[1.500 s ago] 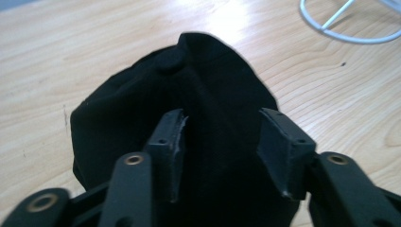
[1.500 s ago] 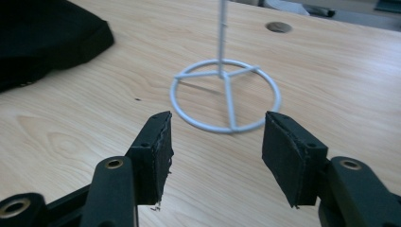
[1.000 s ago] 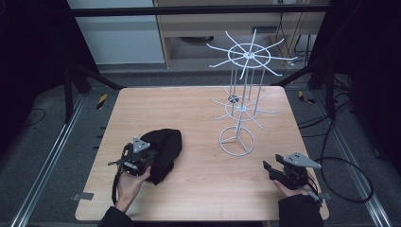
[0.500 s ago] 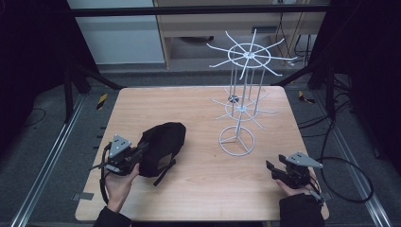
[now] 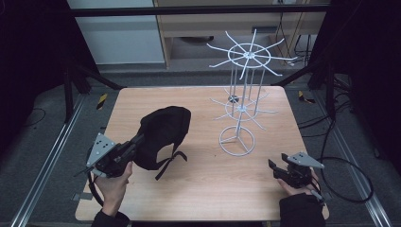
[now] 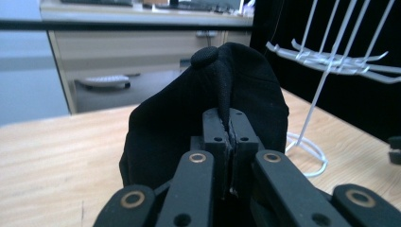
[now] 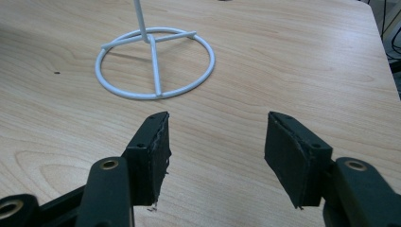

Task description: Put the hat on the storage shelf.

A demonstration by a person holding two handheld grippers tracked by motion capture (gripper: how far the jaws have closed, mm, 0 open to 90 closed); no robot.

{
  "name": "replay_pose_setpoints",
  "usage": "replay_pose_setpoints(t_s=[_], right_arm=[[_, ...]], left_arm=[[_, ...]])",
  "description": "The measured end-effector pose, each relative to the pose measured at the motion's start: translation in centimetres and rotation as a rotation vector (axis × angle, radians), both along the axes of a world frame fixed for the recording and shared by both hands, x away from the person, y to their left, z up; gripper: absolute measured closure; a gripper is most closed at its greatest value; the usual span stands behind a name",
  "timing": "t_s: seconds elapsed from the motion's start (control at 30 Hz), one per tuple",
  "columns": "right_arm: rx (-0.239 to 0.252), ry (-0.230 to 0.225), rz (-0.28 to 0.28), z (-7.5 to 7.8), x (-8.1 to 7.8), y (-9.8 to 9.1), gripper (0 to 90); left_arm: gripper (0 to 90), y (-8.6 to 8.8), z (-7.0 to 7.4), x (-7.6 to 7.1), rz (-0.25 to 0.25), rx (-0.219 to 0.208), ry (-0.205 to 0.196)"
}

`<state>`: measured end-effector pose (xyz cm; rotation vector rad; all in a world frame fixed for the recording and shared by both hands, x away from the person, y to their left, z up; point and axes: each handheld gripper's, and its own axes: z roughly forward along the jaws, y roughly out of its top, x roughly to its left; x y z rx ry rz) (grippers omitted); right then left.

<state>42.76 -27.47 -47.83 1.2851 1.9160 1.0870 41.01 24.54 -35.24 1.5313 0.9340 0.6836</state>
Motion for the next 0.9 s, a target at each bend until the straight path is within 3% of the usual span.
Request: replay_pose_setpoints(t_s=[0.3, 0.63, 0.9], right_arm=[[-0.006, 0.000, 0.003, -0.1, 0.0, 0.1, 39.7], [-0.008, 0.002, 0.007, -0.2, 0.1, 0.1, 39.3], [-0.008, 0.005, 0.010, -0.3, 0.2, 0.1, 39.1]], left_arm=[[87.9, 0.3, 2.6, -0.1, -0.011, -0.101, -0.098], [88.0, -0.4, 4.3, 1.0, -0.030, -0.193, -0.143], [88.0, -0.9, 5.6, 1.7, -0.057, -0.290, -0.175]])
